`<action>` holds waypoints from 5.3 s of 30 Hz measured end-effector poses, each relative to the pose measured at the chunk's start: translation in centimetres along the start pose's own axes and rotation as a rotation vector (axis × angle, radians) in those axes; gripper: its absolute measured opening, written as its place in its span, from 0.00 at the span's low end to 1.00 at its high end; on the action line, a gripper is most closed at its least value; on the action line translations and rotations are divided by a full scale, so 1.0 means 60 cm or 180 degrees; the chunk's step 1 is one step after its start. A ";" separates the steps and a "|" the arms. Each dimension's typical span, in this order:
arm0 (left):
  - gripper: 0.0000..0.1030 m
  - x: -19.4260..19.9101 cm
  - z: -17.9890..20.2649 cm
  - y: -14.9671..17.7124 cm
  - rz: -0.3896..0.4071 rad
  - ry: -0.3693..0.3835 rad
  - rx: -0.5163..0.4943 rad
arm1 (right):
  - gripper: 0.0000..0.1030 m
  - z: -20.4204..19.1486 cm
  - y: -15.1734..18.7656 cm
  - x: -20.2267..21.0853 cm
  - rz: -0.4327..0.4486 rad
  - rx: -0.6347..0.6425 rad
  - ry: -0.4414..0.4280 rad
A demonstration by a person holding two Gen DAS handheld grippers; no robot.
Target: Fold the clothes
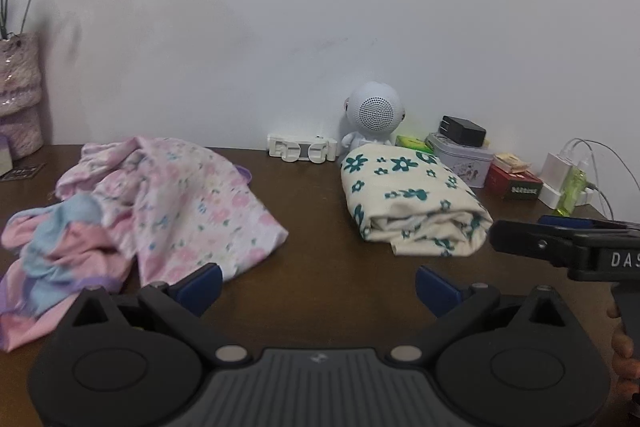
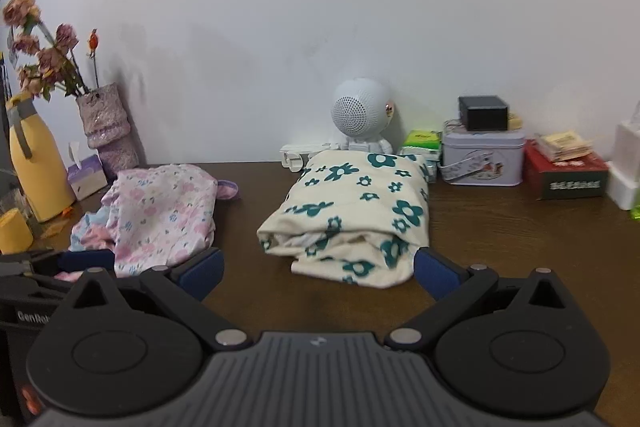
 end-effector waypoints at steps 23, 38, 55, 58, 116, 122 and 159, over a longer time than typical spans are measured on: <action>1.00 0.246 0.089 0.144 0.0078 0.0011 -0.0146 | 1.00 -0.074 0.162 0.241 -0.0286 -0.0019 -0.0164; 1.00 0.356 0.118 0.227 0.0154 -0.0149 0.0101 | 1.00 -0.105 0.222 0.377 -0.0063 0.0069 -0.0234; 1.00 0.401 0.129 0.237 0.0374 -0.0323 0.0120 | 1.00 -0.107 0.242 0.414 0.0107 0.0195 -0.0201; 1.00 0.401 0.132 0.238 0.0357 -0.0343 0.0093 | 1.00 -0.107 0.243 0.414 0.0123 0.0218 -0.0186; 1.00 0.392 0.136 0.257 0.0251 -0.0512 -0.0007 | 1.00 -0.099 0.253 0.404 0.0055 0.0086 -0.0249; 1.00 0.393 0.138 0.258 0.0264 -0.0517 -0.0015 | 1.00 -0.100 0.253 0.404 0.0050 0.0086 -0.0247; 1.00 0.398 0.135 0.259 0.0321 -0.0490 0.0015 | 1.00 -0.101 0.256 0.403 0.0034 0.0074 -0.0254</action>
Point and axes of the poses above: each gripper's, at about its wrist camera, not at the fingertips, and x roughly against the way its jaws point, z to its right, y to its underside, the point moved 7 cm from there along -x, roughly the way its jaws point, and after that the axes turned 8 degrees about y, right-handed, at the moved point
